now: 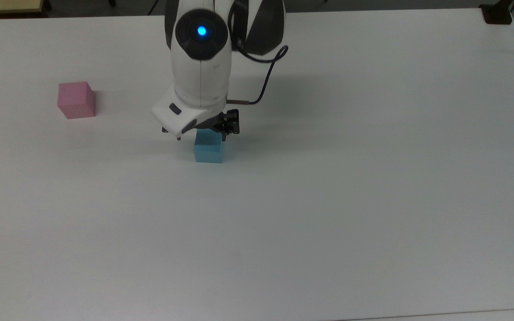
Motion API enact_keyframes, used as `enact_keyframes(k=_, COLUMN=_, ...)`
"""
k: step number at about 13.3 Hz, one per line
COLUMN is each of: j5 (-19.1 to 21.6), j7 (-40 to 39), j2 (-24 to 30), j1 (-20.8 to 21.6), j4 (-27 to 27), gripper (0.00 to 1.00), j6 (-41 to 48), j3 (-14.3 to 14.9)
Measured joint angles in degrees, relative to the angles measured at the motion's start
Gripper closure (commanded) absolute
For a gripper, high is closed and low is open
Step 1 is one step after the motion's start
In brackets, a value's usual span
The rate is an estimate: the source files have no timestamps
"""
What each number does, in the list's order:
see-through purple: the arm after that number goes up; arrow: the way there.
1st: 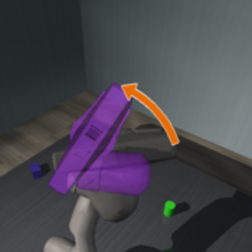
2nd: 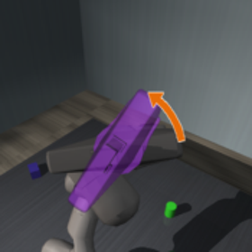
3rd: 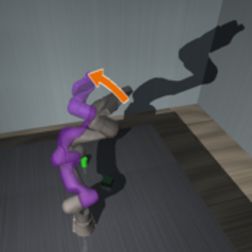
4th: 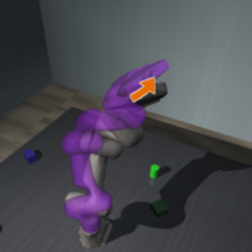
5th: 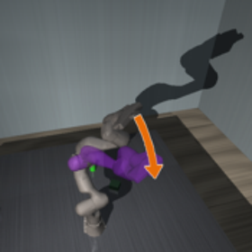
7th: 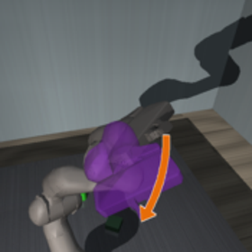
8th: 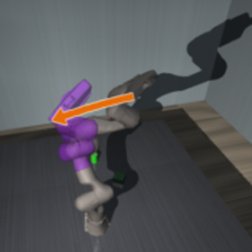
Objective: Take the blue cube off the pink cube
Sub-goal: 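Carry the blue cube away and set it on the table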
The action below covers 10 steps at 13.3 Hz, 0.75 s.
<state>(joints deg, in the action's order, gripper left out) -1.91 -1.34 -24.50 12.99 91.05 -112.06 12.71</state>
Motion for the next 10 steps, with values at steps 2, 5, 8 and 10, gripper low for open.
enact_keyframes(k=2, j5=0.0, j7=0.2, j2=4.9, j1=-0.1, j4=-1.1, gripper=0.00, j6=5.0, j3=0.4)
enact_keyframes(k=5, j5=0.0, j7=0.2, j2=17.3, j1=-0.2, j4=-1.1, gripper=0.00, j6=16.8, j3=1.2)
enact_keyframes(k=8, j5=0.0, j7=0.2, j2=21.3, j1=-2.4, j4=-0.2, gripper=0.00, j6=19.4, j3=0.8)
enact_keyframes(k=10, j5=0.0, j7=0.2, j2=21.2, j1=-8.7, j4=0.1, gripper=0.00, j6=19.4, j3=-4.9)
